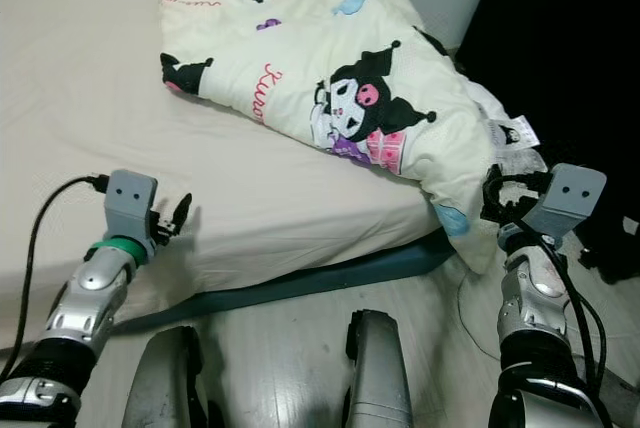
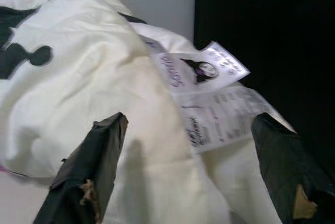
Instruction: Clean up the room
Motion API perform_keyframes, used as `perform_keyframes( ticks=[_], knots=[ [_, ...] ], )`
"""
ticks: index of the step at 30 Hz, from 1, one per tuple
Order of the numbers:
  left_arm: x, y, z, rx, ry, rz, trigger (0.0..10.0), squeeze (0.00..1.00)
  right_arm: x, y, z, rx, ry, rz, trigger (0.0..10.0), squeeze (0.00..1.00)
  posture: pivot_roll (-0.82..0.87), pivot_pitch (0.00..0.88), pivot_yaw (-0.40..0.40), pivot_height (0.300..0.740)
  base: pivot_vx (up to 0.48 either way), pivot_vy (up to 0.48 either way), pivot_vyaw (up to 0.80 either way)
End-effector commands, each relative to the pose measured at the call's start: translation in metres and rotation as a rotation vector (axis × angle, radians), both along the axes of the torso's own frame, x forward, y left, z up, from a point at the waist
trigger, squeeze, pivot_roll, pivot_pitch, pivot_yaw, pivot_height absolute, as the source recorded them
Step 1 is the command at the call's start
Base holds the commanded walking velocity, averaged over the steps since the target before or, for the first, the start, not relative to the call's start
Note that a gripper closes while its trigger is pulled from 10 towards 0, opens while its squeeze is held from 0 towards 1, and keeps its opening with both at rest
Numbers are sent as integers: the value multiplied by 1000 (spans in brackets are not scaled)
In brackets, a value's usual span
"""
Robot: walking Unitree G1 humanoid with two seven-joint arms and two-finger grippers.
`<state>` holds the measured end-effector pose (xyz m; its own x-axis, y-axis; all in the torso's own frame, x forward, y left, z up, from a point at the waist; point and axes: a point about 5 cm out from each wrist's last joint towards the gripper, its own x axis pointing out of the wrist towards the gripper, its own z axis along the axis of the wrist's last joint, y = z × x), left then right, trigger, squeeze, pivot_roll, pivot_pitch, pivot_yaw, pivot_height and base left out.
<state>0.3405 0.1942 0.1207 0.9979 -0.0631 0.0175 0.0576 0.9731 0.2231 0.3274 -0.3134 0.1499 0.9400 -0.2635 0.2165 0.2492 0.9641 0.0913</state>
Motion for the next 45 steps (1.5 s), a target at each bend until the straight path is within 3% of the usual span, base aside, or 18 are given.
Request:
perform_keyframes(
  ticks=[1, 13, 14, 19, 27, 30, 31, 32, 33, 35, 36, 45],
  knots=[
    [-6, 5, -9, -6, 40, 11, 10000, 0, -2, -2, -6, 13, 27, 2, 10000, 1000, 66, 213, 83, 546, 0, 0, 0],
    [-20, 16, 0, 22, 49, 27, 10000, 0, 15, -8, 14, -54, 69, 28, 10000, 1000, 129, 248, 82, 546, 0, 0, 0],
    [-21, 16, 0, 23, 50, 28, 10000, 0, 16, -8, 15, -60, 77, 28, 10000, 0, 129, 248, 82, 546, 0, 0, 0],
    [-28, 21, 6, 34, 50, 35, 10000, 0, 21, -5, 15, -38, 111, 76, 10000, 0, 165, 260, 83, 546, 0, 0, 0],
    [-33, 23, 9, 43, 58, 40, 10000, 0, 19, -9, 8, -32, 165, 36, 10000, 0, 199, 270, 92, 546, 0, 0, 0],
    [-38, 25, 12, 60, 68, 35, 10000, 0, 17, -11, -1, 92, 166, 55, 10000, 0, 222, 276, 100, 546, 0, 0, 0],
    [-40, 27, 13, 64, 71, 38, 10000, 0, 16, -12, -4, 127, 174, 54, 9216, 0, 231, 276, 103, 546, 0, 0, 0],
    [-41, 28, 14, 66, 74, 41, 10000, 0, 15, -13, -6, 156, 176, 51, 3647, 0, 233, 276, 105, 546, 0, 0, 0],
    [-42, 29, 14, 68, 75, 44, 10000, 0, 14, -14, -8, 177, 177, 44, 1412, 0, 235, 276, 106, 546, 0, 0, 0],
    [-43, 30, 14, 69, 77, 45, 10000, 0, 13, -15, -9, 190, 178, 40, 1412, 0, 235, 276, 106, 546, 0, 0, 0],
    [-43, 30, 14, 70, 79, 46, 10000, 0, 13, -15, -10, 214, 170, 40, 0, 0, 236, 275, 108, 546, 0, 0, 0],
    [-43, 27, 15, 72, 89, 39, 10000, 0, 13, -19, -1, 282, 113, 102, 0, 0, 229, 278, 113, 546, 0, 0, 0]
  ],
)
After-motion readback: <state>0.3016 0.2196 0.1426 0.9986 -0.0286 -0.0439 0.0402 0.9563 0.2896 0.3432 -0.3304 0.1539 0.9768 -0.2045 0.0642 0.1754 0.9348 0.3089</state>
